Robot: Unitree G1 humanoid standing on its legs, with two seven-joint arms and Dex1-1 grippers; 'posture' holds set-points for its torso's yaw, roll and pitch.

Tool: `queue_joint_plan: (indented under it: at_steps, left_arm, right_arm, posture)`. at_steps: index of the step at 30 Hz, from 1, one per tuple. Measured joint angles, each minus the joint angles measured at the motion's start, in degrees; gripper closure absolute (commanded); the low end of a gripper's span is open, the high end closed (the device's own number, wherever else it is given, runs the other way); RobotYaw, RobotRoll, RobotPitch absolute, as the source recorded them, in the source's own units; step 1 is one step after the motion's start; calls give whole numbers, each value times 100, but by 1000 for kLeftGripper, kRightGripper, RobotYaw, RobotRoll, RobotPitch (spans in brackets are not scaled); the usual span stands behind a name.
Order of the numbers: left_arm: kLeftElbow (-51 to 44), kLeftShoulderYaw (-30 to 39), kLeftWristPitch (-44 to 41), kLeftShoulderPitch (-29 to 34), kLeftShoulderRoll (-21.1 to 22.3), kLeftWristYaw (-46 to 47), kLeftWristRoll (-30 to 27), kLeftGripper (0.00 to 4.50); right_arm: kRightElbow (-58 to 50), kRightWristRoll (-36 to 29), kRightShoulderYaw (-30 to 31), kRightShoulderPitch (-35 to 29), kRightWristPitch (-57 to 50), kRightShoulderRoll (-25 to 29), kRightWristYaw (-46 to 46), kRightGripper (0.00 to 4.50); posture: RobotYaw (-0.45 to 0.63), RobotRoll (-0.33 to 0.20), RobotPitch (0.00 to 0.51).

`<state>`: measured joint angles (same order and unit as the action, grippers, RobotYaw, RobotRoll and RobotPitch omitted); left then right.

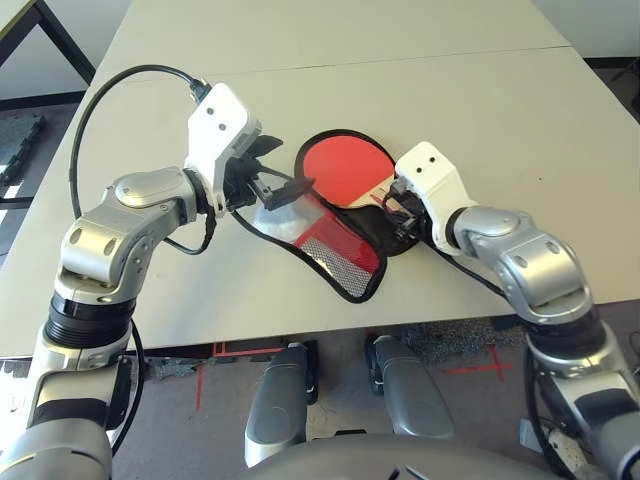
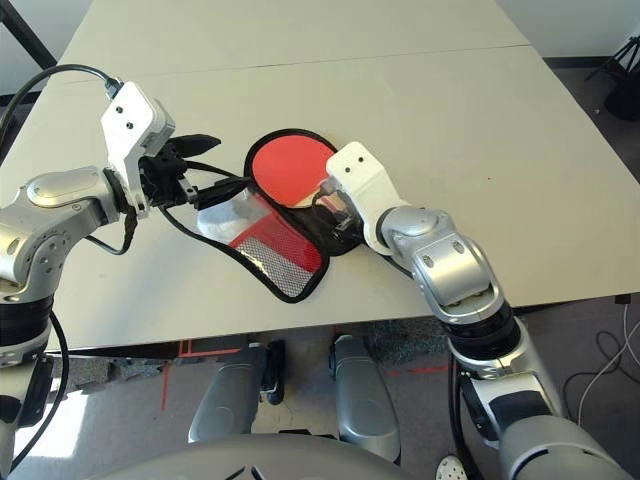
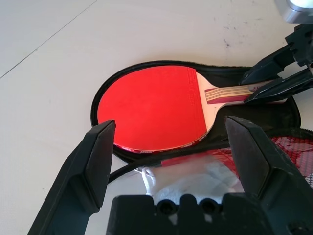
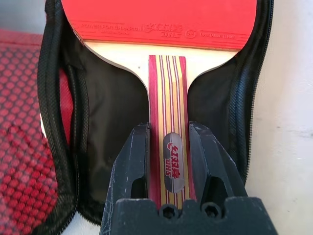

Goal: Store the ping-pong paddle in its case and zip it.

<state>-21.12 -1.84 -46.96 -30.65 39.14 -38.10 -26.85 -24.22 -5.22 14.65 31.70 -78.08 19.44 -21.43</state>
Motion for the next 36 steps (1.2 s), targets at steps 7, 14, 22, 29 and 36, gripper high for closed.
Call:
queue_joint_plan:
  at_steps: [7,14,22,29,36]
  left_arm:
    - [-5,-32,0,-2,-17,-2,2,0]
    - [-28,26,-8,-3,184,-59,-9,0]
    - [236,950,-23,67,1450,-533,-7,0]
    - [971,1387,405,814,1955,-773,227,0]
    - [1248,1353,685,1224,1546,-747,329,0]
  right_arm:
    - [245,-84,-180,140,-40,-240,146,3470]
    - [222,-507,-657,141,-68,-359,-3,1366]
    - [-42,-1619,-1616,140,102,381,-1046,24]
    - [761,-1861,-2172,710,677,620,-1134,24]
    - [1363,-1913,-2491,1154,885,699,-945,24]
  posture:
    - [77,0,203]
    - [83,0,202]
    - [97,0,195]
    - [100,0,190]
    - [91,0,184]
